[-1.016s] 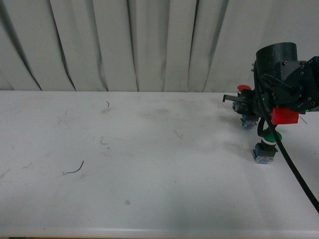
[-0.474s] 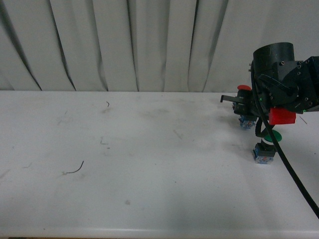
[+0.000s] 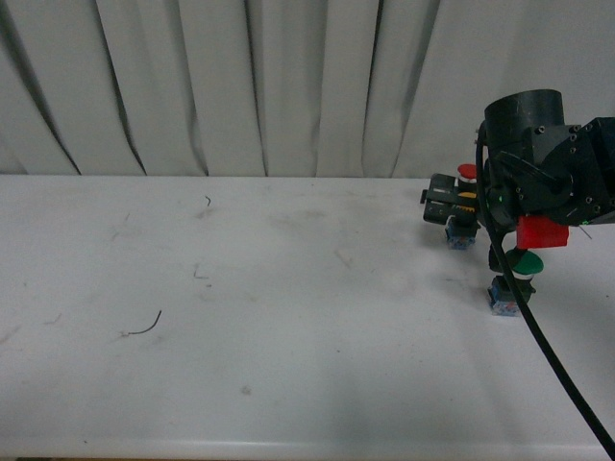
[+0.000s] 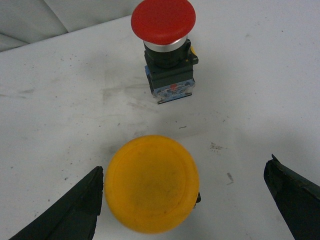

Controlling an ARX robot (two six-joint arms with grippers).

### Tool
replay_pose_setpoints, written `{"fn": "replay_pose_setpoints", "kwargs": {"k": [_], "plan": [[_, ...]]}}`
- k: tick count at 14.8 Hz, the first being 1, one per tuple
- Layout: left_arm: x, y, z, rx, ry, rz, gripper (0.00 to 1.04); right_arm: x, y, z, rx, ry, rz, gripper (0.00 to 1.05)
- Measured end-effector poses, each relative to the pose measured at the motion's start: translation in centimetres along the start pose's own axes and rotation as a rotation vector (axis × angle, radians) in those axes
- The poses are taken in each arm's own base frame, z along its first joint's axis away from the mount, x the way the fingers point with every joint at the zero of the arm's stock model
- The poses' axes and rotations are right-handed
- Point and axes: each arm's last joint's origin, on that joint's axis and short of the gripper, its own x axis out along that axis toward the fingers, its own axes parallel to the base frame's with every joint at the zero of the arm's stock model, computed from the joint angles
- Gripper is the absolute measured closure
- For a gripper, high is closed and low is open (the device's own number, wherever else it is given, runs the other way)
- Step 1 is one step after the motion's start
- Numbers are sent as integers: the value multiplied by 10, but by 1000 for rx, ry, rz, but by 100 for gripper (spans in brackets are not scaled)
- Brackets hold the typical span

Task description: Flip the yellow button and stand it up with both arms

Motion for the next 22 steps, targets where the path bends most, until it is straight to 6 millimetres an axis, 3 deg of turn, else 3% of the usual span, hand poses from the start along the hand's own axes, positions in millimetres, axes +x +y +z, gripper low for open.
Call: {"fn": "replay_pose_setpoints", "kwargs": {"k": [3,6,7,8,9,10,11,12,14,15,16,22], "plan": [[0,0,0,0,0,0,7,-14,3,21,19,-64,55,6],[0,0,0,0,0,0,7,-43,3,40,29,-140,139,6],[0,0,0,0,0,0,7,-63,-1,46,32,-193,184,6],[0,0,0,0,0,0,7,-100,-7,57,36,-294,264,6],[0,0,0,0,0,0,7,-144,-17,68,45,-392,352,6],[0,0,0,0,0,0,7,-199,-35,71,18,-559,320,17],[0,0,0,0,0,0,7,-243,-62,52,-67,-574,255,32],[0,0,0,0,0,0,7,-280,-88,14,-120,-543,209,49],[0,0,0,0,0,0,7,-310,-108,-20,-144,-577,210,80],[0,0,0,0,0,0,7,-314,-113,-32,-153,-571,213,94],[0,0,0,0,0,0,7,-318,-125,-43,-165,-559,220,103],[0,0,0,0,0,0,7,-342,-141,-79,-161,-564,207,103]]}}
